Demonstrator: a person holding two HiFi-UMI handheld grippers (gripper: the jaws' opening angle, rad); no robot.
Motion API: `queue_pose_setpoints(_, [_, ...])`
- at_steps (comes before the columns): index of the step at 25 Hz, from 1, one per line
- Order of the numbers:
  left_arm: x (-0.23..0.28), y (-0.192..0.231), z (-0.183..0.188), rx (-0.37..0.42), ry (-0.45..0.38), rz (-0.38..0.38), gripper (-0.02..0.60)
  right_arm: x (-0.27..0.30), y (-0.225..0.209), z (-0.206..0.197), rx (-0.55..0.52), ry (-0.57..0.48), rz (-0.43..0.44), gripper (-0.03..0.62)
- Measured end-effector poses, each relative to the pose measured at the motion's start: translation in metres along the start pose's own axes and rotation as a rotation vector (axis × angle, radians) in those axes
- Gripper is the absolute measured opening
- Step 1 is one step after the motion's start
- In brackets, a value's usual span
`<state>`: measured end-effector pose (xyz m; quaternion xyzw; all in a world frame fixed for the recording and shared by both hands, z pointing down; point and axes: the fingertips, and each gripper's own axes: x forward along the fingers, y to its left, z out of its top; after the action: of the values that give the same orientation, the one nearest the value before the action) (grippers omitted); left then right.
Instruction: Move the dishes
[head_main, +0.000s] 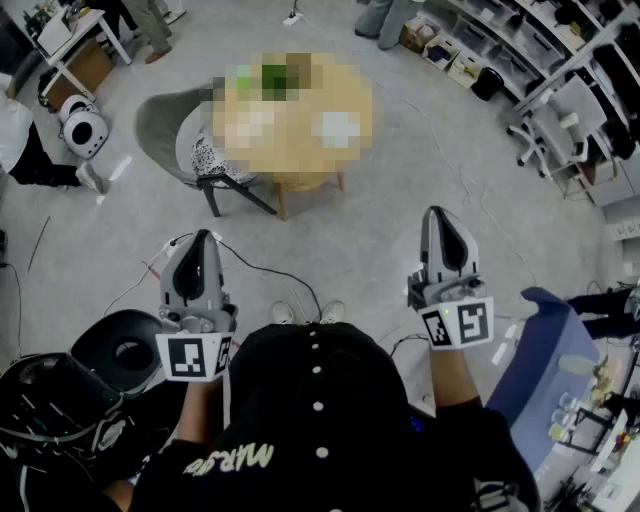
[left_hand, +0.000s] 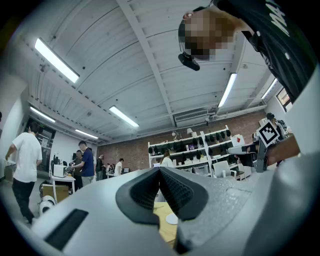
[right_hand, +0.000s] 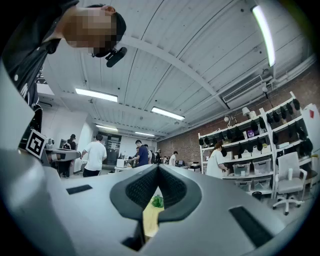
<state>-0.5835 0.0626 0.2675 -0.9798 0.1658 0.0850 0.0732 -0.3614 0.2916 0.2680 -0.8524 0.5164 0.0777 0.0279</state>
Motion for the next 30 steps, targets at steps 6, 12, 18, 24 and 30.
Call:
queue_pose_setpoints(6, [-0.001,-0.004,0.001,-0.003,0.002,-0.003,0.003,-0.003,-0.001,0.001,0.001,-0.001,-0.003,0.0])
queue_pose_setpoints(12, [0.0,-0.006,0.003,-0.002,-0.001,-0.007,0.003,-0.005,-0.002,0.003,-0.005,0.003,-0.003,0.0])
queue_pose_setpoints(18, [0.001,-0.009,0.003,-0.006,0.003,-0.011,0.003,-0.01,-0.005,0.014,0.049,-0.062,-0.004,0.0])
queue_pose_setpoints(24, [0.004,-0.011,0.002,-0.006,0.003,-0.016,0.003,-0.008,-0.008,0.012,0.019,-0.049,-0.014,0.139])
queue_pose_setpoints(30, [0.01,-0.018,0.001,-0.005,0.012,-0.026,0.003,-0.009,-0.016,0.01,0.001,-0.036,-0.024,0.333])
